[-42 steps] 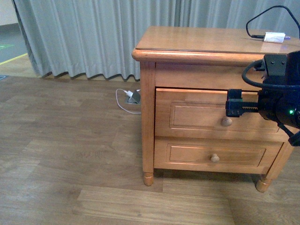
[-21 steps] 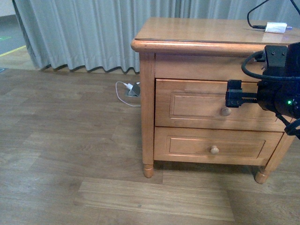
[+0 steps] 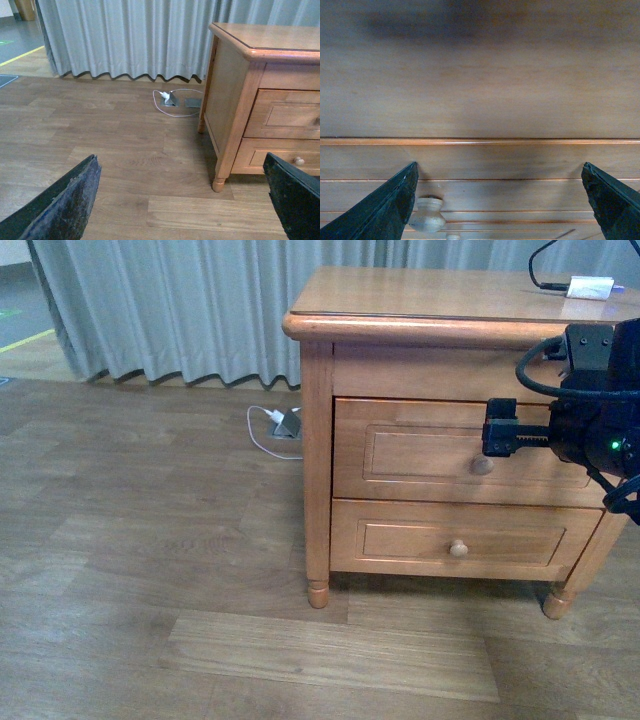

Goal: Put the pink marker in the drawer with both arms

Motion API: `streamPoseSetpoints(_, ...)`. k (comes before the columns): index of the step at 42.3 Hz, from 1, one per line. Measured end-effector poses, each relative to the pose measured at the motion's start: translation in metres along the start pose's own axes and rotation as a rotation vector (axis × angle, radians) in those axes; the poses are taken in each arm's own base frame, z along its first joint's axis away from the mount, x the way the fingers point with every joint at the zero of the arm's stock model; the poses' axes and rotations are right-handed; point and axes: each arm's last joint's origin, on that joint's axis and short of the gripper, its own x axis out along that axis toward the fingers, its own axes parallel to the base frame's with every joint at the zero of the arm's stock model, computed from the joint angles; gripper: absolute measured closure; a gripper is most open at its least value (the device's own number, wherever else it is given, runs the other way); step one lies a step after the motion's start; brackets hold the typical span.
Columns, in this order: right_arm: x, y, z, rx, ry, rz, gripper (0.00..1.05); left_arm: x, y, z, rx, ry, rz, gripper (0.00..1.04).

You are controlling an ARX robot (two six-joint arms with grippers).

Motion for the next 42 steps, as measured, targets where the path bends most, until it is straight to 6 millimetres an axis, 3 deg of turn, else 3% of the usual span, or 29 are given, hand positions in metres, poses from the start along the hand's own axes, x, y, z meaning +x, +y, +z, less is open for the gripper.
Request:
streamPoseSetpoints(4,-0.015,-0.001,0.006,0.008,-0.005,-0.002,0.08,0.000,0.000,0.000,0.000,0.000,0.000,0.06)
streamPoseSetpoints(12,-0.080,-0.004,0.036,0.041,0.011,0.013,0.08,0.000,0.000,0.000,0.000,0.000,0.000,0.06)
streamPoseSetpoints(19,-0.164,-0.009,0.065,0.065,0.074,0.070,0.08,0.000,0.000,0.000,0.000,0.000,0.000,0.06)
streamPoseSetpoints(23,-0.223,-0.012,0.081,0.075,0.101,0.118,0.08,0.000,0.000,0.000,0.000,0.000,0.000,0.06)
streamPoseSetpoints(30,-0.313,-0.014,0.096,0.088,0.132,0.199,0.08,0.000,0.000,0.000,0.000,0.000,0.000,0.06)
streamPoseSetpoints(36,-0.344,-0.014,0.096,0.082,0.131,0.208,0.08,0.000,0.000,0.000,0.000,0.000,0.000,0.06)
streamPoseSetpoints(42,-0.341,-0.014,0.093,0.068,0.108,0.180,0.10,0.000,0.000,0.000,0.000,0.000,0.000,0.06)
